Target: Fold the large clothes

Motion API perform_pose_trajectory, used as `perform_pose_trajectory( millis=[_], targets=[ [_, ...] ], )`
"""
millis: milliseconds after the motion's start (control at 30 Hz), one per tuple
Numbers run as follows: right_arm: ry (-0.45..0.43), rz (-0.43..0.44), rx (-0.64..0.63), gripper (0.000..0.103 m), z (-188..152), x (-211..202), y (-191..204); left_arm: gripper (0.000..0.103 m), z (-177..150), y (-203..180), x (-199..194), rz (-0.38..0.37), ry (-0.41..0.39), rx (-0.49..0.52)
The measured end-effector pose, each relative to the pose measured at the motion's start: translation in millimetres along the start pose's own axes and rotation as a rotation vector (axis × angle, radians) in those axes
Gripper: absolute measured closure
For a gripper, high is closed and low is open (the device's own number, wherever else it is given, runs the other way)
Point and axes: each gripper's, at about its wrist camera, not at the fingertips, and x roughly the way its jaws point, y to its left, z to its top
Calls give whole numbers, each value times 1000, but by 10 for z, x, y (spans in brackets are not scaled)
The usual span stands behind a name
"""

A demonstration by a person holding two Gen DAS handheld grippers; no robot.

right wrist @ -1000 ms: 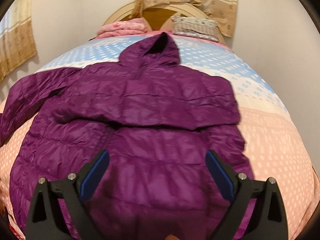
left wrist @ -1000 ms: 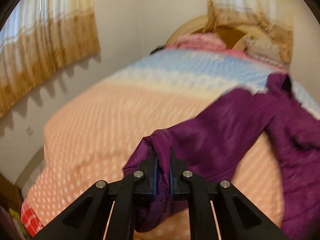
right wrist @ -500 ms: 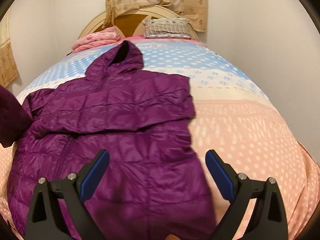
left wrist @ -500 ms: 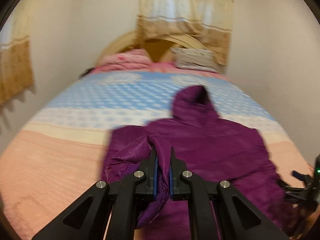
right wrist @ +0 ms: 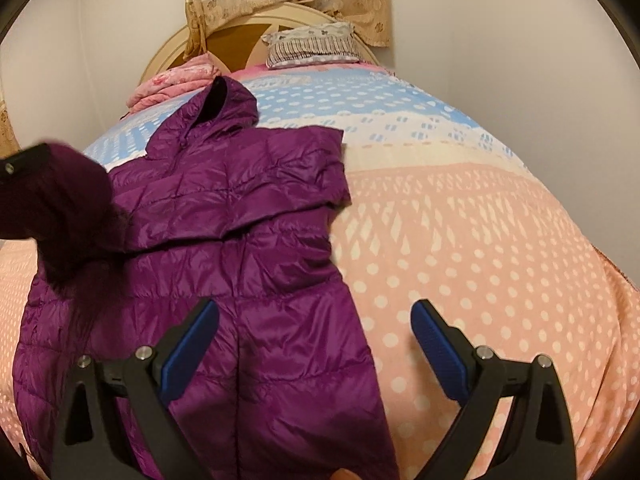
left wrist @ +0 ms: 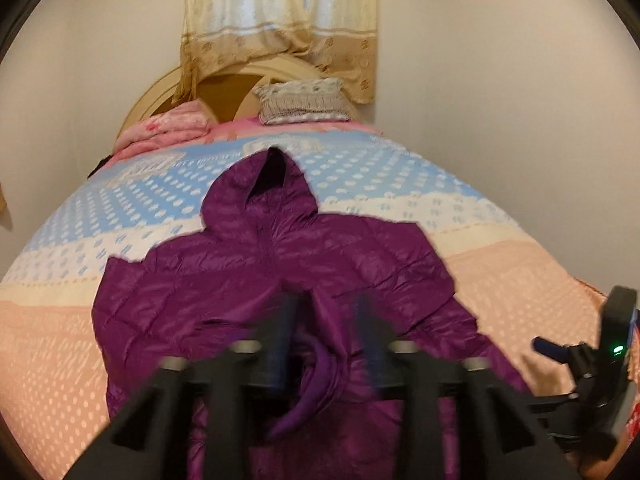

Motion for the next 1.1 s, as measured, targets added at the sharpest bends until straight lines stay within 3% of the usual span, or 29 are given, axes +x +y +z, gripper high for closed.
perform_pose_trajectory(
  millis=[33, 133, 167, 267, 400, 500, 600, 733, 900, 967, 1033, 1100],
  targets=[
    [0, 0, -2, 5, 1, 4, 7, 28, -37, 64, -15, 40, -28, -5],
    [8, 12, -5, 5, 22, 24, 42, 8, -132, 261, -106, 22, -78, -52],
    [9, 15, -6, 5, 39, 28, 62, 7, -135, 305, -105, 19, -75, -63],
    [7, 31, -15, 5, 100, 8, 156, 7, -134, 369, -105, 106, -79, -1],
    [11, 71, -38, 5, 185, -32, 325, 7, -160, 589, -349, 148, -182, -1],
    [12, 104, -55, 5, 251, -74, 480, 6, -184, 879, -437, 193, -216, -45],
    [14, 151, -49, 5, 317, -82, 627, 6, -260, 1190, -258, 263, -143, -83],
    [31, 198, -36, 5, 351, 4, 795, 6, -503, 1631, 158, 378, 24, -128],
    [110, 227, -49, 6, 319, 270, 1001, 6, -797, 1968, 307, 352, 102, -249],
    [157, 246, -52, 23, 275, 382, 1041, 6, -861, 2017, 291, 342, 106, -268],
    [200, 281, -43, 66, 234, 448, 1053, 6, -886, 2026, 277, 334, 106, -272],
    [205, 277, -58, 77, 212, 454, 1052, 6, -895, 2013, 312, 336, 110, -265]
  ],
)
